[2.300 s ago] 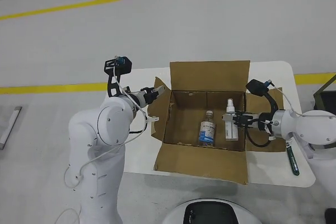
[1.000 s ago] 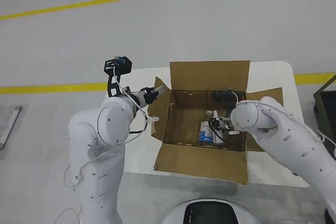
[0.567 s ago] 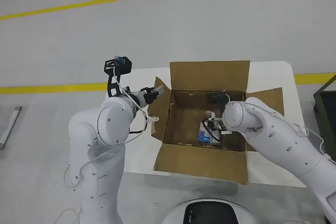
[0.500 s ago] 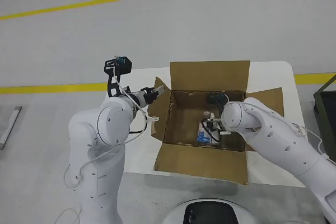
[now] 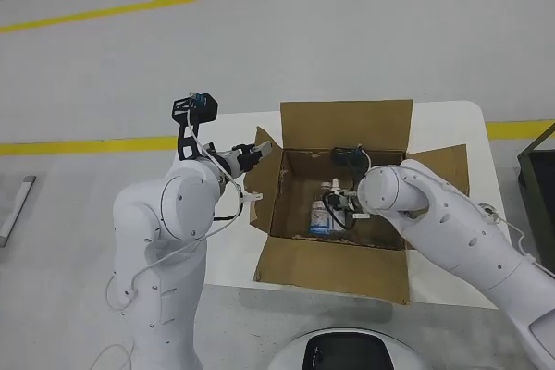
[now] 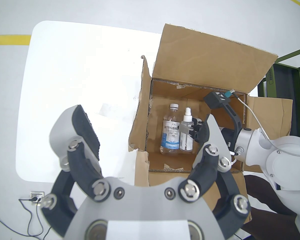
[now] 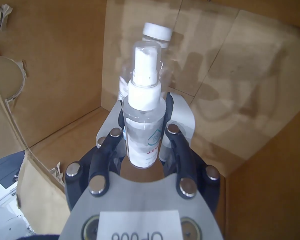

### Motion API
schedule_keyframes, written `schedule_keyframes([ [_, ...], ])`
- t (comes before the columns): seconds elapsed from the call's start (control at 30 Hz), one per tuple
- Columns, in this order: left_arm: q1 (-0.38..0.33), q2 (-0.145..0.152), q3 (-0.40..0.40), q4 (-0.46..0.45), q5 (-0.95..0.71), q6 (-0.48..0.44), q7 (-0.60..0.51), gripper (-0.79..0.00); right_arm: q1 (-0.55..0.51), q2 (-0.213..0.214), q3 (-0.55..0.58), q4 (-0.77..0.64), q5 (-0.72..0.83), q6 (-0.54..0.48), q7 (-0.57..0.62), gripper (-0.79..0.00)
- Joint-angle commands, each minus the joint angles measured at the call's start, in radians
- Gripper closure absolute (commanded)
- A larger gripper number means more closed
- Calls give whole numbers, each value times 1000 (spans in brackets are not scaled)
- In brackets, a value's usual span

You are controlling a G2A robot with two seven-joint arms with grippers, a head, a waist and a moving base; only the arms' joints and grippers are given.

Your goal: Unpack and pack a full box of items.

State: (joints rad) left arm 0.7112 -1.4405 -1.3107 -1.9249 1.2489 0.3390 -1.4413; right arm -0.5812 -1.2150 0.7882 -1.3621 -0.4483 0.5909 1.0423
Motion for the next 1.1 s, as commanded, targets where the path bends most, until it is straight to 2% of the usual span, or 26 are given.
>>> schedule_keyframes([
  [0.0, 0, 0, 0, 0, 0, 0, 0, -785, -5, 6, 16, 3, -11, -1, 8, 0],
  [0.33, 0, 0, 0, 0, 0, 0, 0, -785, -69, 20, 55, -21, -15, 3, 21, 0],
  [0.67, 0, 0, 0, 0, 0, 0, 0, -785, -36, -20, -8, 39, 9, 52, -36, 0],
  [1.07, 0, 0, 0, 0, 0, 0, 0, -785, 9, -65, -48, 132, 61, 47, -87, 0],
])
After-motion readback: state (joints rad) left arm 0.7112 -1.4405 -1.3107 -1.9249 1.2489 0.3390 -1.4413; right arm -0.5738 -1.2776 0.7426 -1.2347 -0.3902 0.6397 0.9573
